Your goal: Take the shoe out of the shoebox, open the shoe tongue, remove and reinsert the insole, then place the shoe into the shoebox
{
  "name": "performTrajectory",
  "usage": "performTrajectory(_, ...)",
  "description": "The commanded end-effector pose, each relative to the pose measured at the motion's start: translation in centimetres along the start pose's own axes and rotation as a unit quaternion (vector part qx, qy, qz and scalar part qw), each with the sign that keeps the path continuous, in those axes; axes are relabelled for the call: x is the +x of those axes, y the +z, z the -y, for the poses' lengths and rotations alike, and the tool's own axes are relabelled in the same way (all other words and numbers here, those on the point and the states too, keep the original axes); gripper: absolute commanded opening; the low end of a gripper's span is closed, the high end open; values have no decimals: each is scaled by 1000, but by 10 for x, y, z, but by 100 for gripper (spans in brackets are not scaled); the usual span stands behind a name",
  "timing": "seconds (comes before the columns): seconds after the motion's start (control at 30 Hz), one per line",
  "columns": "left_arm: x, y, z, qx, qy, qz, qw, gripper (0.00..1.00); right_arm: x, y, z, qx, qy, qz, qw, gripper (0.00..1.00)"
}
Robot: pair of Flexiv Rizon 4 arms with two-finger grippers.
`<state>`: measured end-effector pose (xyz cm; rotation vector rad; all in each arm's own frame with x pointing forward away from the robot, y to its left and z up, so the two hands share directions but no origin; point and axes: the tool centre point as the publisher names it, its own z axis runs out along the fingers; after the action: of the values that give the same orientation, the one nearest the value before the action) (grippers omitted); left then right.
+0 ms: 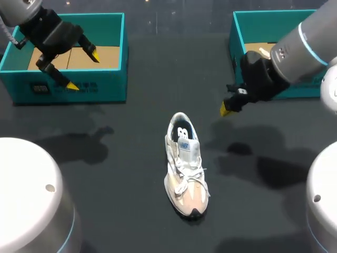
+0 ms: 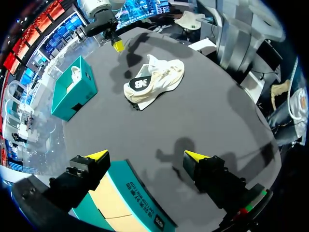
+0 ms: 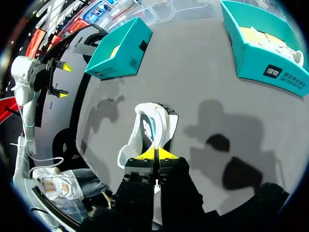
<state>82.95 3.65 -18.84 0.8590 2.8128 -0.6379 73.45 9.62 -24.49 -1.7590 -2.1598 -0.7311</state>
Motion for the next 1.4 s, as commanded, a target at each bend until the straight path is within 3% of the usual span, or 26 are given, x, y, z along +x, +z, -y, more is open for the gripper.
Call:
performTrajectory(0.03,0,0,0,-1,0,-1,1000,100,37,51,-7,4,10,108,994,0)
performTrajectory(0.2,0,0,0,-1,0,-1,1000,100,66,71,-1,5,53,196,979,0)
performTrajectory(0.53,0,0,0,-1,0,-1,1000,100,66,71,-1,5,53,196,979,0)
performTrajectory(0.83,0,0,0,-1,0,-1,1000,100,63,76,-10,-6,35,248,968,0)
performTrajectory(1.0,0,0,0,-1,0,-1,1000,100,64,72,-10,-12,53,295,954,0)
performTrajectory(1.03,0,0,0,-1,0,-1,1000,100,67,69,-9,-15,75,318,945,0)
performTrajectory(1.4,0,0,0,-1,0,-1,1000,100,64,75,-10,-14,73,316,946,0)
